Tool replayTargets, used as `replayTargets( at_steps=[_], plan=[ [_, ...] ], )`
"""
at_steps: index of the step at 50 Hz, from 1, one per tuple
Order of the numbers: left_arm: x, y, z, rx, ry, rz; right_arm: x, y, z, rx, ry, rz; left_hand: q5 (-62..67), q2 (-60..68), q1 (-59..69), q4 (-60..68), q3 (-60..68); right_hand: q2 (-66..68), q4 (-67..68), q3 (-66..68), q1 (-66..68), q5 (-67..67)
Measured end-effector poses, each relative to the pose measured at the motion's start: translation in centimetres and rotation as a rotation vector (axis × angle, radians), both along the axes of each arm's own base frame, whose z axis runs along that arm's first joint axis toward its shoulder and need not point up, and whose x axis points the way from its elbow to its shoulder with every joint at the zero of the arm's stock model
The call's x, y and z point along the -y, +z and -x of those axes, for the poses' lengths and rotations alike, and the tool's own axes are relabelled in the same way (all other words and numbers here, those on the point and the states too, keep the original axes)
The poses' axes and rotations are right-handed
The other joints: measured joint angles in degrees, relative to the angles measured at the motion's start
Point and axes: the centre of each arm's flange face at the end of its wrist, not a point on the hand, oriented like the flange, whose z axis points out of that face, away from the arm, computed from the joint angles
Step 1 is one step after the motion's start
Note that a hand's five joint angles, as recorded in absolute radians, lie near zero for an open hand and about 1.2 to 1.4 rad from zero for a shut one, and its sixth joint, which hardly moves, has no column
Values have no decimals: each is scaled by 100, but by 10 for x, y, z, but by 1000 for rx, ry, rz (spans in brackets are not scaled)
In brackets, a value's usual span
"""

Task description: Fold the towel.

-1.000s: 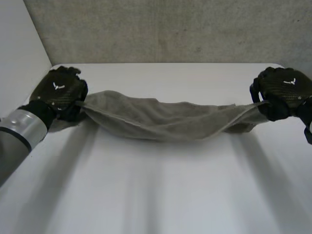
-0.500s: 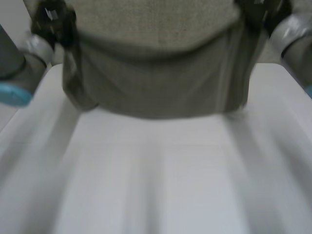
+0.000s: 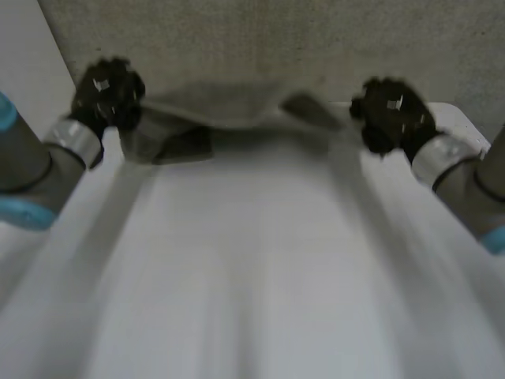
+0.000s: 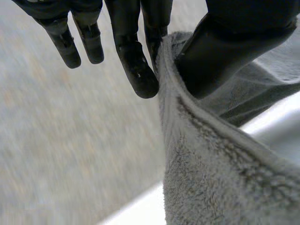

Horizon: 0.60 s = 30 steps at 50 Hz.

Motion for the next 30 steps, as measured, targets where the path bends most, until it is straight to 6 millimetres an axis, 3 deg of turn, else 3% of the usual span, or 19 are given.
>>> replayTargets(
  at_steps=[4, 8, 11, 14, 21, 26, 30],
  plan=[
    [-16, -37, -3, 106, 8, -47, -12, -40, 17, -55, -24, -120, 0, 0, 0, 0, 0, 0, 0, 0, 0, 0],
    [-29, -46, -8, 176, 8, -50, -24, -53, 31, -79, -32, -179, 0, 0, 0, 0, 0, 0, 0, 0, 0, 0],
    [-36, -36, -14, 197, 5, -28, -31, -41, 41, -73, -30, -169, 0, 0, 0, 0, 0, 0, 0, 0, 0, 0],
    [-44, -14, -20, 197, 0, 8, -39, -9, 51, -53, -32, -115, 0, 0, 0, 0, 0, 0, 0, 0, 0, 0],
    [-74, 72, -34, 114, -9, 148, -63, 73, 72, 26, -48, 32, 0, 0, 0, 0, 0, 0, 0, 0, 0, 0],
    [-87, 103, -42, 46, -4, 186, -74, 93, 73, 66, -28, 43, 0, 0, 0, 0, 0, 0, 0, 0, 0, 0],
    [-84, 98, -45, 24, 2, 155, -71, 87, 72, 73, -17, -2, 0, 0, 0, 0, 0, 0, 0, 0, 0, 0]
  ],
)
